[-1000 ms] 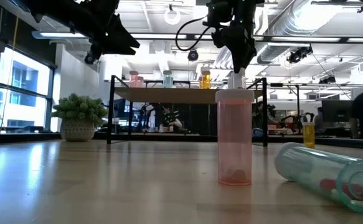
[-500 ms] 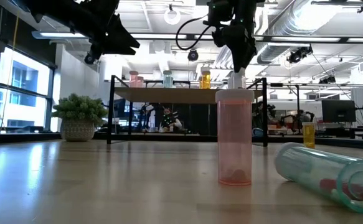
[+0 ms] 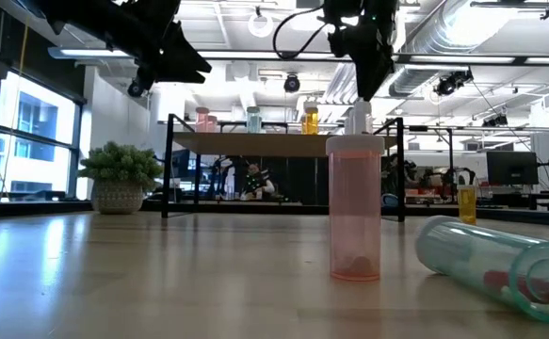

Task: Pick and place medicine bottles onto shelf by color
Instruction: Put the white pill bottle on the shelf aligned with the other white pill bottles, then put the orange pill bottle on the shelf aligned with the other orange pill bottles

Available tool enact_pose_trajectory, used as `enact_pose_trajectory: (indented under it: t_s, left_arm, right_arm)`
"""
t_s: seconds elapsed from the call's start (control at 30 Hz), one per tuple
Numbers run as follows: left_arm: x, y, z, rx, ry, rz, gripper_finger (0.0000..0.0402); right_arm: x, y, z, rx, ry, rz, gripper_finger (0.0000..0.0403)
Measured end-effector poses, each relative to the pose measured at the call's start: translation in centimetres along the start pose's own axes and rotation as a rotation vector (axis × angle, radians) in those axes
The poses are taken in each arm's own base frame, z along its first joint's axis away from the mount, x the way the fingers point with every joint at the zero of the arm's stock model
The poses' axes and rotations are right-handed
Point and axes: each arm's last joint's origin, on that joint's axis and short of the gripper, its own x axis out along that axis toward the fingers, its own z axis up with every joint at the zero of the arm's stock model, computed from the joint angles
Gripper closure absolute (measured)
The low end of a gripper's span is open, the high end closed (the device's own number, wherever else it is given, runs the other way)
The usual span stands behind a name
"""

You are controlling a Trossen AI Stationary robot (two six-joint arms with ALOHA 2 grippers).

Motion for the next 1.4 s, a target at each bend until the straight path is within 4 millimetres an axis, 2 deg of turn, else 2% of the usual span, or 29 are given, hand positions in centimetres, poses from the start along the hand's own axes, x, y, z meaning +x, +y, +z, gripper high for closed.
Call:
enact_pose_trajectory:
  t_s: [0.2,0.37,0.53,0.67,0.87,1.07,1.4]
  left_arm:
    - [0.0,0.0,0.0,0.001,0.000,0.000,0.0232]
    - [0.0,0.0,0.0,0.048,0.000,0.000,0.0232]
    - [0.0,0.0,0.0,0.054,0.000,0.000,0.0232]
    - [0.0,0.0,0.0,0.053,0.001,-0.004,0.0232]
    - [0.0,-0.1,0.0,0.054,0.004,-0.024,0.0232]
    - [0.0,-0.1,0.0,0.053,0.004,-0.025,0.0232]
    - [0.0,-0.1,0.0,0.053,0.003,-0.026,0.0232]
  right_arm:
    - [-1.2,0.0,-0.6,0.021,-0.035,0.001,0.0226]
    - [-3.4,0.3,-1.8,0.017,-0.101,0.010,0.0226]
    - [-6.1,1.6,-3.1,-0.035,-0.221,0.013,0.0226]
    - [-7.4,3.0,-5.2,-0.067,-0.290,-0.075,0.0226]
    - [-6.4,4.3,-9.5,-0.011,-0.361,-0.089,0.0226]
    - [-5.0,4.4,-13.4,0.151,-0.425,-0.018,0.0226]
    - [-0.7,5.9,-17.7,0.414,-0.443,0.010,0.0226]
